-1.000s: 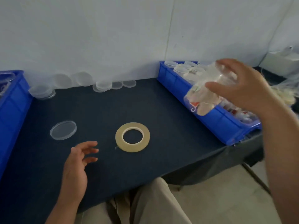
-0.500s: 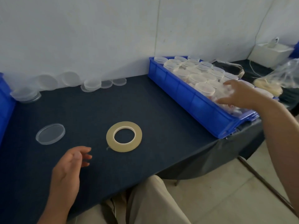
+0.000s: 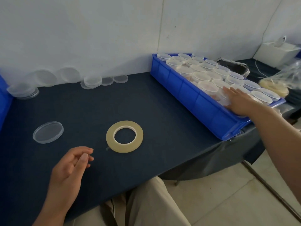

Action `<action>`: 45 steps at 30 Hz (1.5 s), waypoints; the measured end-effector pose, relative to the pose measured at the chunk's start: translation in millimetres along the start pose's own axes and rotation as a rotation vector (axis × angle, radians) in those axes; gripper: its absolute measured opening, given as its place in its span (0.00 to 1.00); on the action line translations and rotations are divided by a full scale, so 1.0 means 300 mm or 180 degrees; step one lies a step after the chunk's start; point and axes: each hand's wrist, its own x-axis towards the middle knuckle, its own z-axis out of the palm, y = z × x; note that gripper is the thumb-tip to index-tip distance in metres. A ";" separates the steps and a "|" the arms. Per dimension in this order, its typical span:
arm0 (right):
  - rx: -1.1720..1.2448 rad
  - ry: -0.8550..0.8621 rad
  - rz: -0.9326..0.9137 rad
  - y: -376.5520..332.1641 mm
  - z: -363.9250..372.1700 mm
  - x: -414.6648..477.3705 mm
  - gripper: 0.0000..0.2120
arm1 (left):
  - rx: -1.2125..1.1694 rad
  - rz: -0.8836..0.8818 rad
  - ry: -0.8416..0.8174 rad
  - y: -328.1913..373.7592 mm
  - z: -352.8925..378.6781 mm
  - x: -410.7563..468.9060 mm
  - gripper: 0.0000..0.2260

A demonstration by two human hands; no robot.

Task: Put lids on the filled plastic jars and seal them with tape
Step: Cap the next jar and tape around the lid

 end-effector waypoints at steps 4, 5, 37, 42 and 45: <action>0.0092 -0.0171 0.0141 -0.017 -0.036 -0.007 0.45 | -0.0074 -0.0120 0.0042 0.002 0.001 0.000 0.09; 0.0360 -0.0237 0.0148 -0.018 -0.060 -0.024 0.45 | -0.0085 -0.0140 0.0059 0.000 0.001 0.001 0.10; 0.2475 0.0764 -0.1554 -1.164 0.369 -0.505 0.12 | 0.1409 0.0034 0.0600 0.320 -0.569 -0.156 0.13; 0.2496 0.0693 -0.1774 -1.175 0.367 -0.527 0.16 | 0.2947 -0.1009 0.0808 0.249 -0.957 -0.063 0.12; 0.2643 0.0774 -0.1672 -1.186 0.372 -0.529 0.20 | 0.4127 -0.1810 0.0719 0.146 -1.220 0.025 0.23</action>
